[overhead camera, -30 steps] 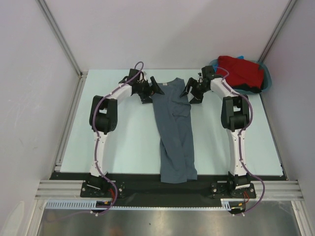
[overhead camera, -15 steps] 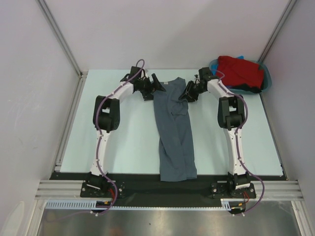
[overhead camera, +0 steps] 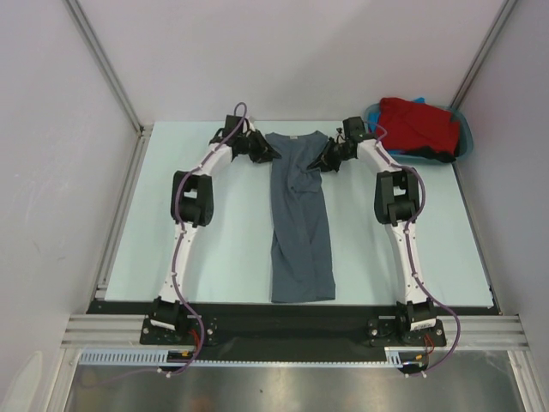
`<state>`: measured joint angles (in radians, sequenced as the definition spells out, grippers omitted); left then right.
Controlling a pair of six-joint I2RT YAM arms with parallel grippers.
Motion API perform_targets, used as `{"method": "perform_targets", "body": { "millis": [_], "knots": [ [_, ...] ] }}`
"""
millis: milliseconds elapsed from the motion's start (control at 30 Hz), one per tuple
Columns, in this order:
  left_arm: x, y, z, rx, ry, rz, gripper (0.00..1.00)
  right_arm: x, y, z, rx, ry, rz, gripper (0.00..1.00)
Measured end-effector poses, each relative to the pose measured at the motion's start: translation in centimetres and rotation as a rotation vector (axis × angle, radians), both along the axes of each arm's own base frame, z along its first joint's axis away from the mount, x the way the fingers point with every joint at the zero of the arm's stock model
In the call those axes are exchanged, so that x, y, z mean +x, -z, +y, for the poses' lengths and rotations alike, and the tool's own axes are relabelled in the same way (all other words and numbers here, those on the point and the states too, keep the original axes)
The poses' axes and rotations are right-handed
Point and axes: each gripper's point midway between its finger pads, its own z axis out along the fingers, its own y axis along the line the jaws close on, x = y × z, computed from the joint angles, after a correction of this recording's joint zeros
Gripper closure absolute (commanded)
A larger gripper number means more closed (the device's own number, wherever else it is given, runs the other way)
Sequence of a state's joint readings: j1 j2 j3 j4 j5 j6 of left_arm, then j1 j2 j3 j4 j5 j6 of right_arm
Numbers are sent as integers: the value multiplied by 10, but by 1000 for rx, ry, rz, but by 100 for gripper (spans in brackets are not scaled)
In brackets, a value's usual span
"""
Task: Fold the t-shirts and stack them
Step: Fold the tshirt
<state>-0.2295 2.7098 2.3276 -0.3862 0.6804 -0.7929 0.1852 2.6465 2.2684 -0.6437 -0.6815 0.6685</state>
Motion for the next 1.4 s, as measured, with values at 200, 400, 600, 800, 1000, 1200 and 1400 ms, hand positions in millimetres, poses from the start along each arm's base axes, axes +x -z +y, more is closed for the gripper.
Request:
{"method": "perform_targets", "body": {
  "millis": [200, 400, 600, 800, 1000, 1200, 1400],
  "knots": [
    [35, -20, 21, -64, -75, -71, 87, 31, -2, 2, 43, 64, -45, 100],
    [65, -41, 48, -140, -144, -148, 0, 50, -10, -3, 84, 121, -70, 46],
    [71, -45, 63, -147, -170, -179, 0, 55, -25, -15, 33, 144, -143, 28],
    [41, -34, 66, -76, -147, -108, 0, 31, -28, -56, -189, 188, -145, 27],
    [-33, -58, 72, 63, -119, -35, 0, -21, -67, -92, -382, 204, -132, 25],
    [-144, -105, 62, 194, -64, -72, 0, -101, -113, -88, -407, 147, -153, 26],
    [-257, -62, 50, 202, 6, 30, 0, -179, -92, -73, -351, 52, -48, 30]
  ]
}}
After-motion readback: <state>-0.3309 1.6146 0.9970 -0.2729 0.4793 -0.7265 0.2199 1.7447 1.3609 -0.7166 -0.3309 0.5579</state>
